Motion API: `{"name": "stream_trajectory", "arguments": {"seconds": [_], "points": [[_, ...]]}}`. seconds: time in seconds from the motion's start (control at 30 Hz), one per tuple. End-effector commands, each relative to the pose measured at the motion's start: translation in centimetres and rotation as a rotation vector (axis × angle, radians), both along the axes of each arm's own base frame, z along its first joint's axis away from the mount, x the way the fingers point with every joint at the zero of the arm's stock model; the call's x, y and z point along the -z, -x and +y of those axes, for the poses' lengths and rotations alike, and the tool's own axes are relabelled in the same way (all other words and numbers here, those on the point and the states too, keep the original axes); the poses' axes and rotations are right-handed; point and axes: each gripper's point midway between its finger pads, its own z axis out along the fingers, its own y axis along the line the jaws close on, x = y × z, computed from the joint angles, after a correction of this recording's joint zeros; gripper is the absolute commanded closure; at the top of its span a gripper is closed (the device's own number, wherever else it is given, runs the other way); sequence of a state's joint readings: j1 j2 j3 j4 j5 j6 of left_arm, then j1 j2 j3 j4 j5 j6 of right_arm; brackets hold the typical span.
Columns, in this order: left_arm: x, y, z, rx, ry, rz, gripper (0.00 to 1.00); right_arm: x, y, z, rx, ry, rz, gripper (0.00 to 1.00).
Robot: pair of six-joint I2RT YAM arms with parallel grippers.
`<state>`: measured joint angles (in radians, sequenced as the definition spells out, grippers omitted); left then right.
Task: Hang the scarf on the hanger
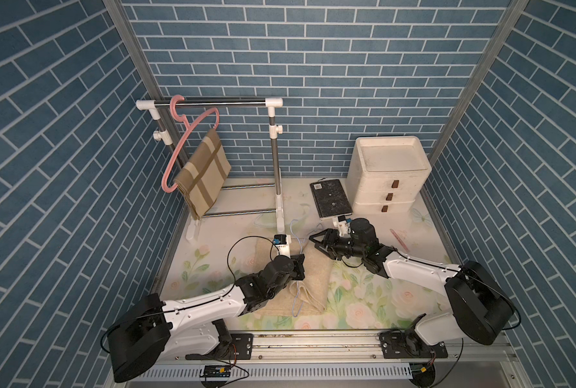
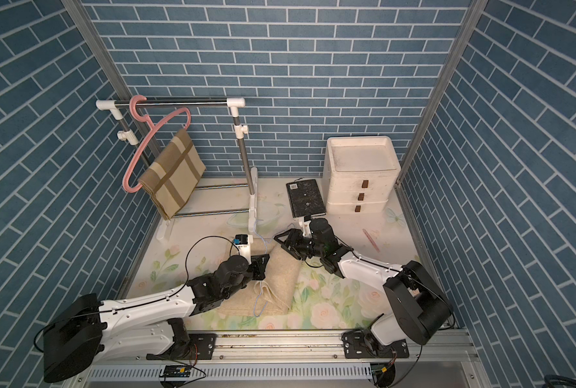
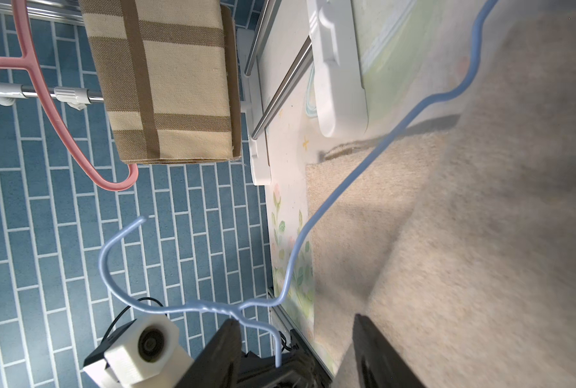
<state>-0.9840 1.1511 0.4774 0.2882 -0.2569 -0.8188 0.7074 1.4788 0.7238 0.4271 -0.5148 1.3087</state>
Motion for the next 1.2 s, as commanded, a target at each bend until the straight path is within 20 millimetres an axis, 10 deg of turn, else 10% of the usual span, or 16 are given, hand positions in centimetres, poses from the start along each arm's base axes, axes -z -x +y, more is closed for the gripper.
{"name": "stream_trajectory", "arguments": {"seconds": [0.0, 0.37, 0.7, 1.17], "points": [[0.0, 0.0, -0.1, 0.005, -0.01, 0.001, 1.0, -0.5, -0.9, 1.3, 0.0, -0.025, -0.003, 0.4], [-0.2, 0.0, -0.2, 0.008, -0.007, -0.003, 1.0, -0.3, -1.7, 5.0, -0.026, -0.067, 0.016, 0.45], [-0.5, 0.1, 0.0, 0.012, -0.012, -0.016, 1.0, 2.0, -1.3, 4.3, -0.004, -0.016, 0.058, 0.95], [-4.3, -0.5, 6.7, -0.096, -0.059, -0.082, 0.47, 3.6, -0.3, 3.2, -0.026, 0.026, 0.059, 1.0]]}}
